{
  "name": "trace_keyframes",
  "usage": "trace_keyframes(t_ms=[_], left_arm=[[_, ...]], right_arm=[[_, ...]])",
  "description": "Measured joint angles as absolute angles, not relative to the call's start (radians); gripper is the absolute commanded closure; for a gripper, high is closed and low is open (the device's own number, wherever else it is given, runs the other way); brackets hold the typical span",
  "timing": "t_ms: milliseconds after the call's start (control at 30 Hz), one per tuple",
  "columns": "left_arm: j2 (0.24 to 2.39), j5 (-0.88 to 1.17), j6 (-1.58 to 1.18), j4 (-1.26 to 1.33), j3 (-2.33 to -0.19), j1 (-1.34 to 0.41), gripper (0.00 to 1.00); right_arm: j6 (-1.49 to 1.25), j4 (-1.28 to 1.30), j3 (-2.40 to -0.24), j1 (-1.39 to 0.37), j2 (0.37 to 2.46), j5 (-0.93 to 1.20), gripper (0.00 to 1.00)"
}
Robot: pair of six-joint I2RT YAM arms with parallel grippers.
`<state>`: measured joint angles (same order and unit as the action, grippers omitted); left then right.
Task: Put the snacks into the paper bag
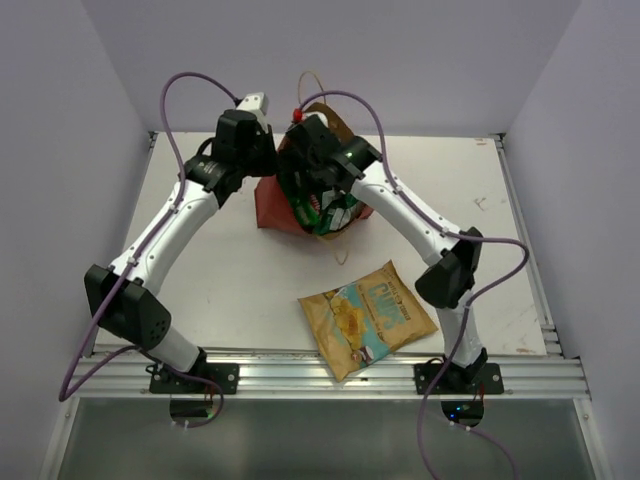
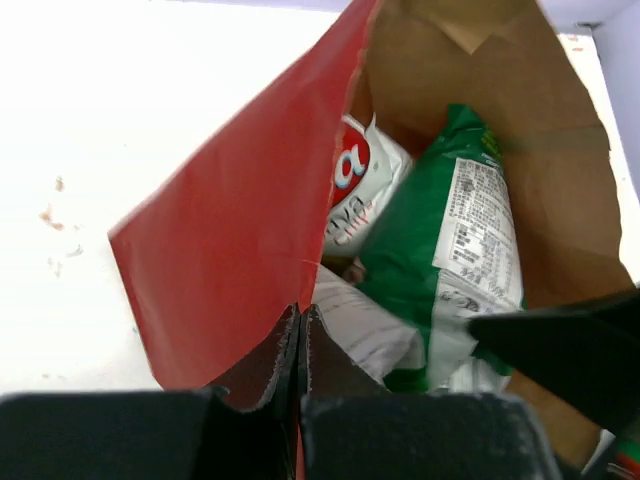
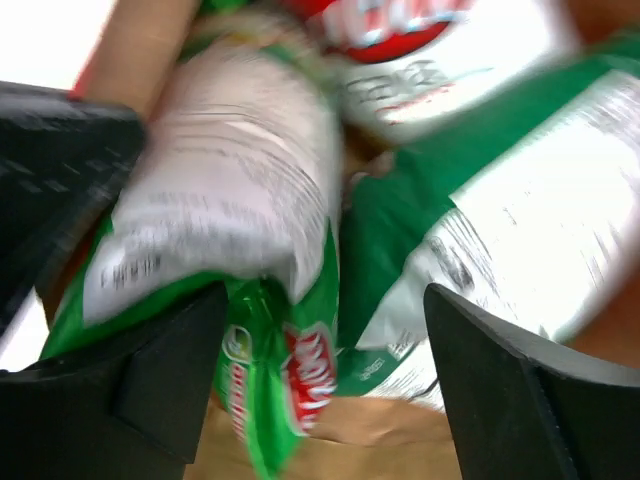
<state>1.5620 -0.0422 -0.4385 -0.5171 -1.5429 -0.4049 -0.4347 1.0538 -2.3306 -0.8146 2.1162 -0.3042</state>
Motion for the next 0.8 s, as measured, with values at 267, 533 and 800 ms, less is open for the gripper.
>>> trace_keyframes(t_ms=[267, 533, 800], left_arm=[[1.632, -0.059, -0.454, -0.566, -1.644, -0.424, 1.00], [1.666, -0.084, -0.454, -0.572, -1.648, -0.419, 1.00], [1.666, -0.122, -0.452, -0.581, -1.648, -0.389, 1.00]], right_arm=[[-0.319, 1.002, -2.112, -0.821, 1.707, -0.376, 0.10], [-0.292, 0.973, -1.665, -0.823, 1.367, -0.316, 0.12], [-0.287, 0.927, -1.271, -0.859, 1.357, -0.159, 0.12]])
